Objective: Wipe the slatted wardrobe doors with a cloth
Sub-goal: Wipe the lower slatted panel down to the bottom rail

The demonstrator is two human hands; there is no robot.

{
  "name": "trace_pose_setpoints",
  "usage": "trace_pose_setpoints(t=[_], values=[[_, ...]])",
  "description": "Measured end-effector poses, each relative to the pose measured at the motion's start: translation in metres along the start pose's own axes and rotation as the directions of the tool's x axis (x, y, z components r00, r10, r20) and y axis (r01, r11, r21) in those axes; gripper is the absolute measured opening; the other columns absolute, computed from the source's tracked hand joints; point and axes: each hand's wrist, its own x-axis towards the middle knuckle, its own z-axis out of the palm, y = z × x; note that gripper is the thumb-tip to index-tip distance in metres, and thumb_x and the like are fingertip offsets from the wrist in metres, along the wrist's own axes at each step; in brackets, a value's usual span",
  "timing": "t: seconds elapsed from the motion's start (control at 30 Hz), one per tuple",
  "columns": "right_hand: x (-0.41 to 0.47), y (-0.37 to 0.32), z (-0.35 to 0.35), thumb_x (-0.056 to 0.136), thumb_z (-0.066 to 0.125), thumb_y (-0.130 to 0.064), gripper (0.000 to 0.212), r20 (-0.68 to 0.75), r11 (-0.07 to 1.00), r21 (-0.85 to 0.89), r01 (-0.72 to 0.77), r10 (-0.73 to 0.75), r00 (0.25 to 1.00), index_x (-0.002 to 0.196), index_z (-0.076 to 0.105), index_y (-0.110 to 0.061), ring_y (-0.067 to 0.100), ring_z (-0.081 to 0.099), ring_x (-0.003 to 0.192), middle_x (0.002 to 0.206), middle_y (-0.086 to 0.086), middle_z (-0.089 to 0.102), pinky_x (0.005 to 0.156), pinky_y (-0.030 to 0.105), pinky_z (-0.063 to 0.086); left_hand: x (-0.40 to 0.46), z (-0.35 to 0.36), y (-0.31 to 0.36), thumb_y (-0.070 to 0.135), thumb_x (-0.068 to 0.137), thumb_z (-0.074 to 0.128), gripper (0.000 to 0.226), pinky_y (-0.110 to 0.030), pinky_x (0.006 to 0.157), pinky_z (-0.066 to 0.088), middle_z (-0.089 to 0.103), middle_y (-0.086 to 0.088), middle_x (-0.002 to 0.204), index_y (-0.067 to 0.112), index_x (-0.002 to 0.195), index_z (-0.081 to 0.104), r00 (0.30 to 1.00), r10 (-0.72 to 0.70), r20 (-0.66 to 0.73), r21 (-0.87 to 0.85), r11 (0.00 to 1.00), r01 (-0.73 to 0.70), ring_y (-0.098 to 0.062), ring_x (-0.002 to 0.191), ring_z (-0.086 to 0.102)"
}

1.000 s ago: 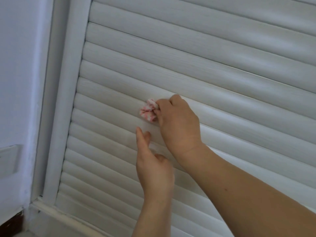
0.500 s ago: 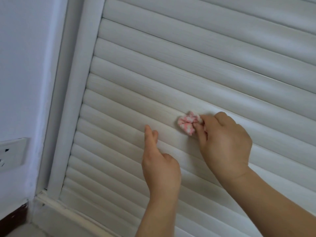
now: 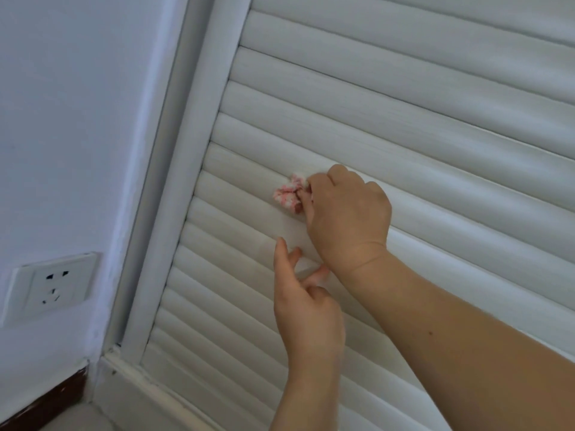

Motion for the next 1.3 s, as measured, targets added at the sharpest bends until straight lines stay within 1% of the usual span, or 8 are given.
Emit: trace_pose_setpoints(t=[0.27, 0.37, 0.43, 0.77, 1.07, 1.17, 1.23, 1.3], values=[[0.036, -0.040, 0.009, 0.049, 0.088, -0.032, 0.027, 0.055, 0.992, 0.049, 0.115, -0.118, 0.992, 0.055, 0.064, -0.021, 0.015, 0.054, 0.048, 0.058, -0.004, 0.056, 0.050, 0.021, 0.032, 0.020, -0.018, -0.004, -0.017, 0.082, 0.032, 0.077, -0.020, 0.090, 0.045, 0.052, 0.021, 0.117, 0.031, 0.142, 0.025, 1.000, -0.025, 0.006, -0.046, 0.999, 0.026, -0.004, 0.092, 0.059], [0.047, -0.050, 0.011, 0.088, 0.060, -0.032, 0.016, 0.099, 0.978, -0.005, 0.207, -0.206, 0.974, 0.094, 0.066, -0.019, 0.018, 0.060, 0.083, 0.094, 0.000, 0.061, 0.065, 0.029, 0.030, 0.028, -0.024, -0.007, -0.017, 0.082, 0.031, 0.077, -0.016, 0.085, 0.044, 0.052, 0.026, 0.114, 0.033, 0.141, 0.025, 1.000, -0.023, 0.002, -0.060, 0.998, 0.023, 0.004, 0.090, 0.056], [0.055, -0.056, 0.013, 0.100, 0.037, -0.023, 0.023, 0.118, 0.953, 0.100, 0.286, -0.296, 0.948, 0.112, 0.056, -0.016, 0.022, 0.053, 0.099, 0.111, 0.002, 0.053, 0.072, 0.031, 0.022, 0.033, -0.028, -0.009, -0.016, 0.083, 0.031, 0.077, -0.011, 0.083, 0.043, 0.052, 0.029, 0.110, 0.034, 0.141, 0.024, 1.000, -0.020, 0.006, -0.067, 0.998, 0.020, 0.005, 0.091, 0.056], [0.096, -0.101, 0.022, 0.100, 0.037, -0.027, 0.029, 0.100, 0.936, 0.149, 0.318, -0.335, 0.937, 0.118, 0.054, -0.012, 0.028, 0.050, 0.110, 0.120, 0.008, 0.050, 0.083, 0.036, 0.031, 0.051, -0.046, -0.024, -0.020, 0.082, 0.031, 0.081, -0.007, 0.085, 0.040, 0.057, 0.019, 0.104, 0.034, 0.142, 0.022, 0.997, 0.038, 0.065, -0.079, 0.996, -0.032, 0.002, 0.091, 0.056], [0.079, -0.087, 0.028, 0.098, 0.042, -0.019, 0.024, 0.065, 0.893, 0.072, 0.444, -0.449, 0.891, 0.119, 0.054, -0.014, 0.029, 0.052, 0.101, 0.119, 0.010, 0.050, 0.079, 0.035, 0.029, 0.056, -0.043, -0.037, -0.018, 0.084, 0.036, 0.072, -0.020, 0.090, 0.043, 0.049, 0.006, 0.111, 0.022, 0.142, 0.029, 0.993, 0.036, -0.114, -0.138, 0.989, -0.051, -0.012, 0.098, 0.052], [0.054, -0.098, 0.035, 0.071, 0.054, -0.011, 0.019, 0.059, 0.863, 0.044, 0.504, -0.506, 0.861, 0.074, 0.071, -0.019, 0.023, 0.060, 0.063, 0.076, 0.008, 0.062, 0.060, 0.031, 0.032, 0.053, -0.037, -0.036, -0.019, 0.084, 0.034, 0.071, -0.028, 0.094, 0.042, 0.049, 0.002, 0.113, 0.020, 0.143, 0.028, 0.987, 0.026, -0.158, -0.191, 0.980, -0.057, -0.012, 0.097, 0.051], [0.041, -0.102, 0.030, 0.068, 0.043, -0.018, 0.027, 0.092, 0.845, 0.130, 0.518, -0.531, 0.842, 0.057, 0.068, -0.021, 0.020, 0.056, 0.048, 0.060, 0.004, 0.059, 0.053, 0.029, 0.039, 0.051, -0.034, -0.036, -0.018, 0.085, 0.034, 0.070, -0.031, 0.096, 0.041, 0.051, -0.001, 0.115, 0.021, 0.143, 0.028, 0.985, 0.001, -0.173, -0.241, 0.970, -0.043, -0.012, 0.098, 0.051], [0.033, -0.100, 0.018, 0.080, 0.033, -0.019, 0.037, 0.276, 0.877, 0.125, 0.463, -0.479, 0.833, 0.079, 0.070, -0.017, 0.024, 0.062, 0.066, 0.079, 0.008, 0.063, 0.070, 0.035, 0.043, 0.051, -0.035, -0.038, -0.016, 0.086, 0.037, 0.069, -0.030, 0.100, 0.043, 0.052, -0.002, 0.120, 0.022, 0.143, 0.027, 0.983, -0.012, -0.182, -0.259, 0.965, -0.036, -0.011, 0.102, 0.053]])
